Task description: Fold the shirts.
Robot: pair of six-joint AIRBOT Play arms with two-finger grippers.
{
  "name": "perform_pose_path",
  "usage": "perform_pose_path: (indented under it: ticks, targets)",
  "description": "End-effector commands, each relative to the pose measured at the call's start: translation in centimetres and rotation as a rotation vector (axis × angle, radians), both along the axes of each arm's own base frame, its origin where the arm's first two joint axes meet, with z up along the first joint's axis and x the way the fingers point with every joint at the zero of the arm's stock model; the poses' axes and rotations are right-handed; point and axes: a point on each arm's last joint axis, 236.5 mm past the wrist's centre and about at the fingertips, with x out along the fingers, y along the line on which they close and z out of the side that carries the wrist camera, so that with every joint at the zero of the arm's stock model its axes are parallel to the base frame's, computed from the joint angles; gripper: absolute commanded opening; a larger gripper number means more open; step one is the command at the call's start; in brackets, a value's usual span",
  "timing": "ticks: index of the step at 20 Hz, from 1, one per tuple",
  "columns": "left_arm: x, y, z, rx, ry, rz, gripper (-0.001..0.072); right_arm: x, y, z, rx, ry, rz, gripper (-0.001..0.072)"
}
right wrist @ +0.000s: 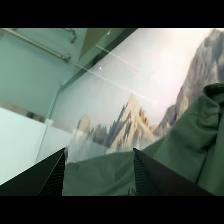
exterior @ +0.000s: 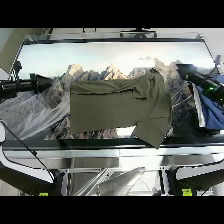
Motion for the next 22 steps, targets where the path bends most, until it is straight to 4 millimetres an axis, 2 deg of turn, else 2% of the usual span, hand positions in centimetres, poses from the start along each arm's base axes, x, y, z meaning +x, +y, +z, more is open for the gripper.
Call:
perform_pose_path:
  ticks: [1, 4, 6, 10, 12, 14, 18, 20, 21, 22]
  targets:
    - [-7.9, 0.2, -5.0, 0.215, 0.236, -0.053, 0.0346, -5.0, -1.6, 1.0, -0.020, 0.048, 0.109, 0.0457]
    - [-13.1, -1.2, -9.2, 0.262, 0.344, -0.030, 0.0346, -7.5, -2.8, 1.3, -0.024, 0.073, 0.143, 0.0425]
    - [-15.2, -2.0, -11.1, 0.260, 0.386, -0.005, 0.0346, -8.5, -3.2, 1.5, -0.010, 0.083, 0.161, 0.0426]
    - [-18.5, -3.3, -14.1, 0.253, 0.457, 0.002, 0.0346, -11.1, -3.1, -0.5, -0.007, 0.215, 0.225, 0.0425]
    - [-19.2, -3.9, -15.6, 0.268, 0.477, 0.003, 0.0346, -11.5, -3.3, -1.1, -0.032, 0.239, 0.227, 0.0425]
    - [-19.5, -5.5, -16.4, 0.275, 0.480, -0.050, 0.0346, -11.5, -3.3, -1.0, -0.035, 0.237, 0.226, 0.0425]
    - [-18.8, -9.9, -16.0, 0.267, 0.449, -0.180, 0.0345, -11.9, -3.4, -1.6, -0.042, 0.272, 0.230, 0.0425]
    - [-18.5, -11.3, -15.3, 0.278, 0.422, -0.238, 0.0341, -12.9, -3.7, -3.7, -0.102, 0.352, 0.245, 0.0425]
    - [-18.2, -11.6, -14.8, 0.280, 0.407, -0.253, 0.0190, -13.8, -4.3, -5.7, -0.154, 0.434, 0.242, 0.0425]
    - [-18.0, -11.7, -14.2, 0.279, 0.392, -0.262, 0.0007, -15.1, -5.4, -8.1, -0.224, 0.545, 0.229, 0.0425]
